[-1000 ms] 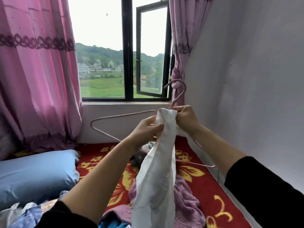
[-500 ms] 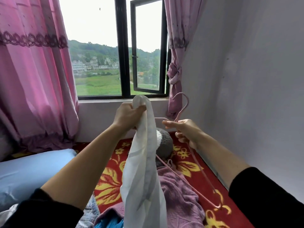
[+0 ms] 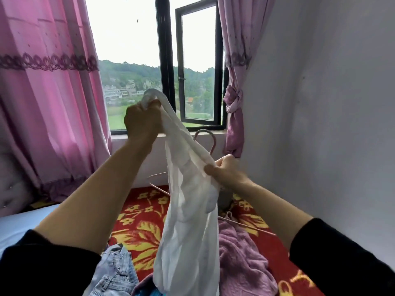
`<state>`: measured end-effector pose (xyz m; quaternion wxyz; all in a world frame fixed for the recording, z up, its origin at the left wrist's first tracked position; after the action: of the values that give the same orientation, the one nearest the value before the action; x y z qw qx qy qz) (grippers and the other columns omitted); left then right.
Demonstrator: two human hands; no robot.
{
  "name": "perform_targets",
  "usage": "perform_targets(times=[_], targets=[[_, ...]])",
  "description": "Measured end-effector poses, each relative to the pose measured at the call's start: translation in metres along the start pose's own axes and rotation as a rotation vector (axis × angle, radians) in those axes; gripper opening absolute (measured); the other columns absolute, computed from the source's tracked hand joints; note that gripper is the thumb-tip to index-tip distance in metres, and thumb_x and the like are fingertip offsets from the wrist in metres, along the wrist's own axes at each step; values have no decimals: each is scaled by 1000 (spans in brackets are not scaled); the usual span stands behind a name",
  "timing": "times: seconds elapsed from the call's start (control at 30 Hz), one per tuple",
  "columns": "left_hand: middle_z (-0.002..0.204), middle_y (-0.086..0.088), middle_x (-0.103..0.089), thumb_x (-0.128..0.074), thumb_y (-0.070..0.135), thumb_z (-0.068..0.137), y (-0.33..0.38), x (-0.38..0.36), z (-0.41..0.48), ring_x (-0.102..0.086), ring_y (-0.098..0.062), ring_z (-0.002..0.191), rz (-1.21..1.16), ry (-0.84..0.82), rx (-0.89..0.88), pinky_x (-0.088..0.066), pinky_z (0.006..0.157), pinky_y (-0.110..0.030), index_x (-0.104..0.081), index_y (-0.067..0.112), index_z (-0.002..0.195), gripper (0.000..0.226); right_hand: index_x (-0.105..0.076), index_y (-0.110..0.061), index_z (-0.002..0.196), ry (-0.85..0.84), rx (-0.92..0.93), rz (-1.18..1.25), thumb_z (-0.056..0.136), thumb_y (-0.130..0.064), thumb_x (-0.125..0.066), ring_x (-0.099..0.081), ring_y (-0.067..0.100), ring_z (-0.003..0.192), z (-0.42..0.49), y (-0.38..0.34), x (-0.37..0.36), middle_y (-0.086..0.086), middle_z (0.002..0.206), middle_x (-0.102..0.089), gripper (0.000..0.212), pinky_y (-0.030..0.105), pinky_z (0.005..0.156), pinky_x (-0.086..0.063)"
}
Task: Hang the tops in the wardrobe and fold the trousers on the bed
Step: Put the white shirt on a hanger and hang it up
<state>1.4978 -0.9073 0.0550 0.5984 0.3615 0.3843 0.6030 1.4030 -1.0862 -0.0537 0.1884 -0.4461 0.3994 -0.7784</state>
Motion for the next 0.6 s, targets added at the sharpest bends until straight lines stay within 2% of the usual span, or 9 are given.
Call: perform_targets(times=[0.1,0.2,0.27,0.33,0.4,0.47,0.53,0.6], targets=[[96,-2,-62,-56,33,89,7,20,12,-60,-20,95,52,3,-52,-47,84,-29,-63,12,107,28,-55,-4,53,77,42,-96,83,-16,-60,-37,10,40,12,-22,35,3,47,-43,33,16,37,-30],[85,4,-61,-57,34,91,14,32,17,-60,-16,82,63,-55,-108,-47,74,-26,-61,17,102,21,-38,-11,45,207,91,-148,85,-15,-57,-30,7,27,28,-46,70,-6,35,-32,44,16,32,-23],[87,4,-64,-60,32,91,16,34,16,-63,-15,80,-20,-147,-95,-52,76,-30,-61,18,101,17,-33,-12,44,311,145,-150,87,-16,-56,-32,9,29,36,-61,90,-5,32,-28,49,16,34,-25],[93,-1,-68,-64,26,89,15,34,15,-67,-18,84,-82,-229,-88,-56,80,-34,-63,17,104,18,-31,-11,46,410,165,-150,88,-16,-54,-32,11,38,42,-69,105,0,43,-29,48,16,39,-27],[91,-3,-67,-68,19,86,12,34,15,-68,-13,77,-78,-340,-65,-57,69,-26,-61,12,110,27,-31,-13,50,470,151,-192,89,-18,-51,-34,17,50,48,-68,114,1,50,-30,44,23,55,-33],[79,0,-61,-68,17,85,6,38,14,-60,-5,57,56,-458,-32,-47,50,-15,-60,10,109,27,-33,-13,52,514,118,-260,88,-20,-50,-38,24,58,49,-59,121,1,52,-32,40,27,63,-31],[73,0,-61,-69,21,84,-3,45,18,-57,-11,60,310,-487,-74,-42,52,-17,-66,9,102,22,-34,-12,51,561,98,-291,87,-18,-50,-40,26,56,46,-47,128,3,50,-34,40,28,60,-29],[73,1,-66,-69,26,84,-10,47,18,-58,-12,67,415,-435,-105,-40,57,-18,-72,13,94,16,-35,-11,50,540,67,-297,88,-15,-52,-38,24,51,43,-33,129,3,48,-33,42,32,51,-27]])
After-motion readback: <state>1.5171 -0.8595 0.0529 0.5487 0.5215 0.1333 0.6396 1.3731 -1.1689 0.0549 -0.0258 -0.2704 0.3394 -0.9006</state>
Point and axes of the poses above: each hand's wrist, its own z-axis towards the middle knuckle, its own x-axis out of the back of the hand, y = z × x, the point moved 5 cm from there along z, towards the middle knuckle
